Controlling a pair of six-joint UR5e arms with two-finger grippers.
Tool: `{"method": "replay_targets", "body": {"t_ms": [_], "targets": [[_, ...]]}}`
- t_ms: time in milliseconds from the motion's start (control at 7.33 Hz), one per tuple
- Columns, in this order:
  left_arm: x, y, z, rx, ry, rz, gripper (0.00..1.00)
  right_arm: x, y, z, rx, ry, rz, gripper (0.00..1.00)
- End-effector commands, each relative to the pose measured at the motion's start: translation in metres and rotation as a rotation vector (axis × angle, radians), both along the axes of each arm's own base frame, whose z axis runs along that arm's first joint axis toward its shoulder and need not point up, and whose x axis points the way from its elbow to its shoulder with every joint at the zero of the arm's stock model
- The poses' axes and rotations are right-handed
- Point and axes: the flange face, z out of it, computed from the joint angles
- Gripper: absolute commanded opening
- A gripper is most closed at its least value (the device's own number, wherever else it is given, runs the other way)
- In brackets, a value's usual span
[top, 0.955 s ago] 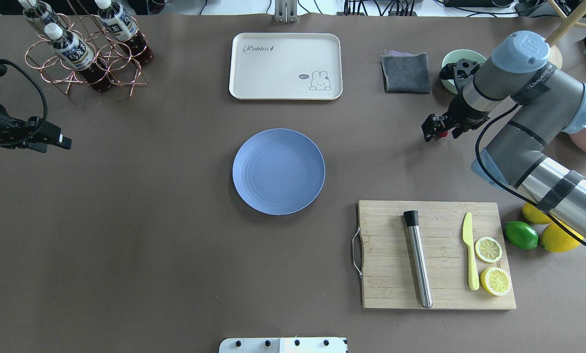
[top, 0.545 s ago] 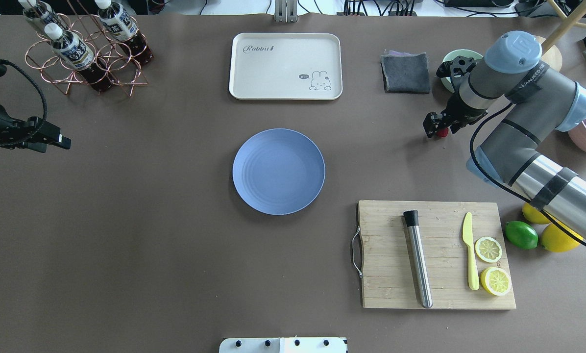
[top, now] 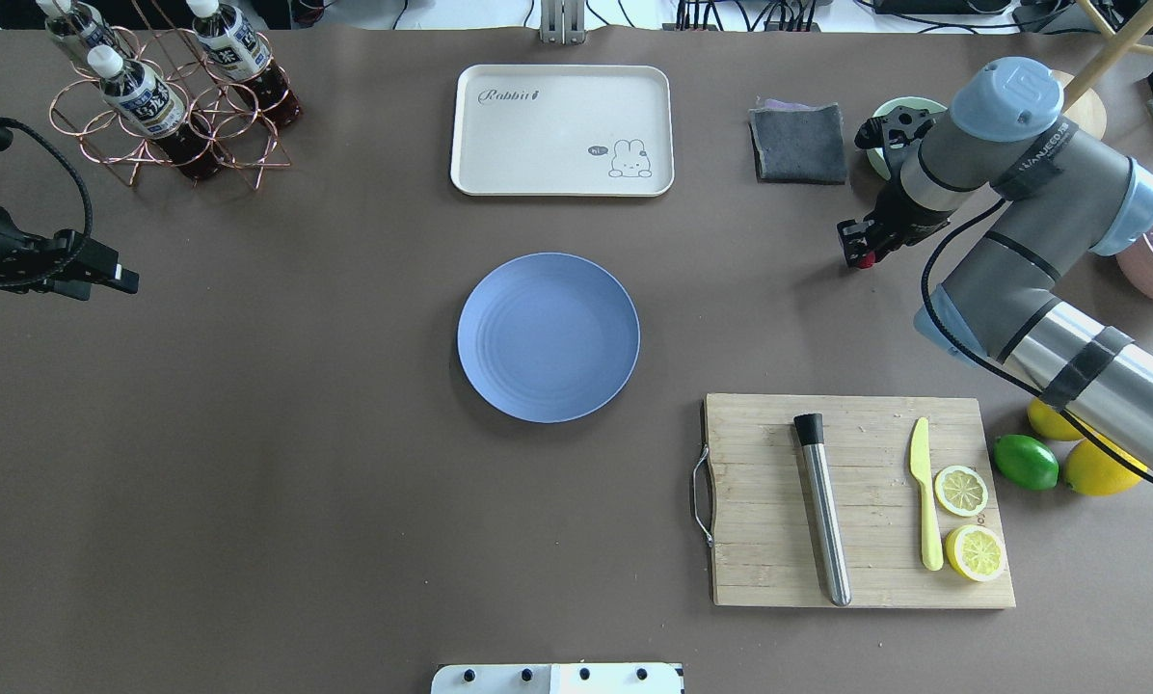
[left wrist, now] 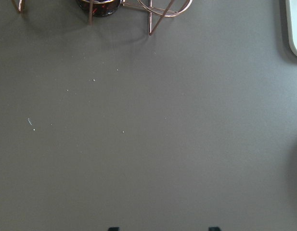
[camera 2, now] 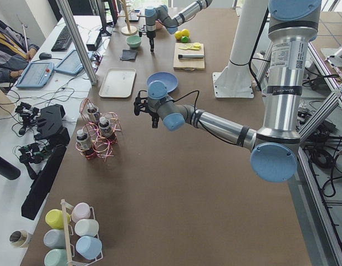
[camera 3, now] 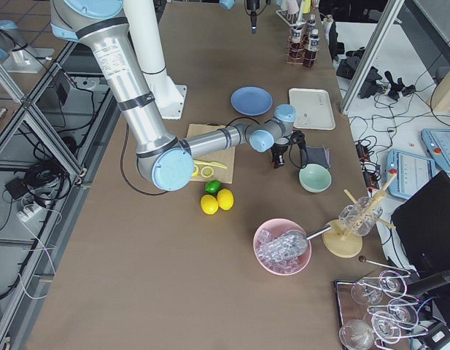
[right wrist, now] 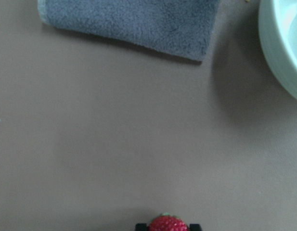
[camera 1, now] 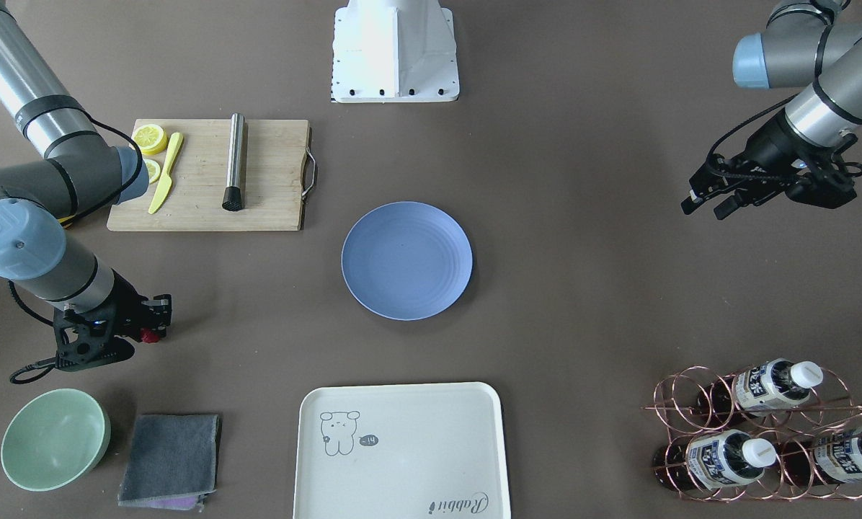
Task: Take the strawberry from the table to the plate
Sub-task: 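Close the right gripper on the red strawberry, then carry the strawberry with the right gripper over the blue plate and lower it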
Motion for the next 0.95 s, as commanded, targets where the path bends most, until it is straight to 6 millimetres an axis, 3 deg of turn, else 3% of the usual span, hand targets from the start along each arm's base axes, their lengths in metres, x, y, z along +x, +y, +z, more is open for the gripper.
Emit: {"method": "replay_targets", "body": {"t_ms": [0, 273, 409, 545, 682, 818], "targets": [[-0.002, 0.004, 0.008, -0.011, -0.008, -0.001, 0.70, -0.051, 0.021, -0.097, -0.085, -0.121, 0.063, 0.00], [-0.001, 0.005, 0.012, -0.018, -0.012, 0.001, 0.70, -0.120, 0.092, -0.178, -0.172, -0.208, 0.134, 0.00], [0.000, 0.004, 0.013, -0.019, -0.014, 0.003, 0.70, -0.163, 0.126, -0.212, -0.193, -0.232, 0.154, 0.00], [0.001, 0.003, 0.015, -0.023, -0.017, 0.003, 0.70, -0.194, 0.143, -0.233, -0.168, -0.234, 0.175, 0.00], [0.000, 0.002, 0.018, -0.026, -0.018, 0.001, 0.70, -0.214, 0.145, -0.234, -0.164, -0.223, 0.176, 0.00], [-0.002, 0.003, 0.018, -0.026, -0.018, -0.002, 0.70, -0.235, 0.138, -0.249, -0.163, -0.217, 0.205, 0.00]]}}
